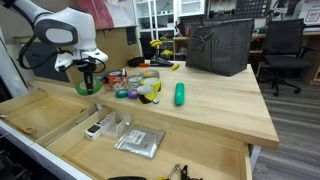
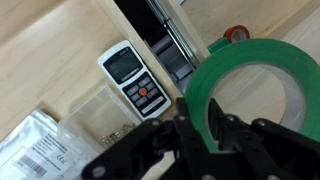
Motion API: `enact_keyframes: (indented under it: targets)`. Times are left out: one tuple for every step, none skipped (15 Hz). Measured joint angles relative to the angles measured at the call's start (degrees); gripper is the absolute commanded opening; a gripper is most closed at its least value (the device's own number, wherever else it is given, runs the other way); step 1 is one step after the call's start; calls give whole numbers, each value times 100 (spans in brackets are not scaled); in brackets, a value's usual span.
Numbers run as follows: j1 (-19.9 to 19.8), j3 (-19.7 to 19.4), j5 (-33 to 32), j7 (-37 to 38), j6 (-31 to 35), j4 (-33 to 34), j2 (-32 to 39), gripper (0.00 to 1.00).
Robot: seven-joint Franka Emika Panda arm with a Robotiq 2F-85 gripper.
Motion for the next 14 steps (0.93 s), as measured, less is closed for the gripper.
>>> enact_keyframes:
  targets:
    - [0,0,0,73,-98,98,49,6]
    - [0,-1,-2,150,-171,190,95,6]
    - [0,-6,-6,212,-244,281,140,6]
    - [0,-12,-9,274,-318,372,186,6]
    - [-4,-18,-9,300,-420,465,238,6]
    - [-5,-27,-9,327,-542,560,296,6]
    - [-6,-33,-12,351,-676,654,362,6]
    - [-5,-35,-13,359,-814,740,434,6]
    - [-5,-35,-15,367,-939,820,508,6]
    - [-4,-35,-19,372,-1049,890,587,6]
    - [-4,-35,-27,380,-1145,961,670,6]
    - [-3,-36,-51,410,-1227,1031,756,6]
    - [-3,-38,-73,484,-1277,1101,839,6]
    - [-1,-43,-110,554,-1301,1168,919,6]
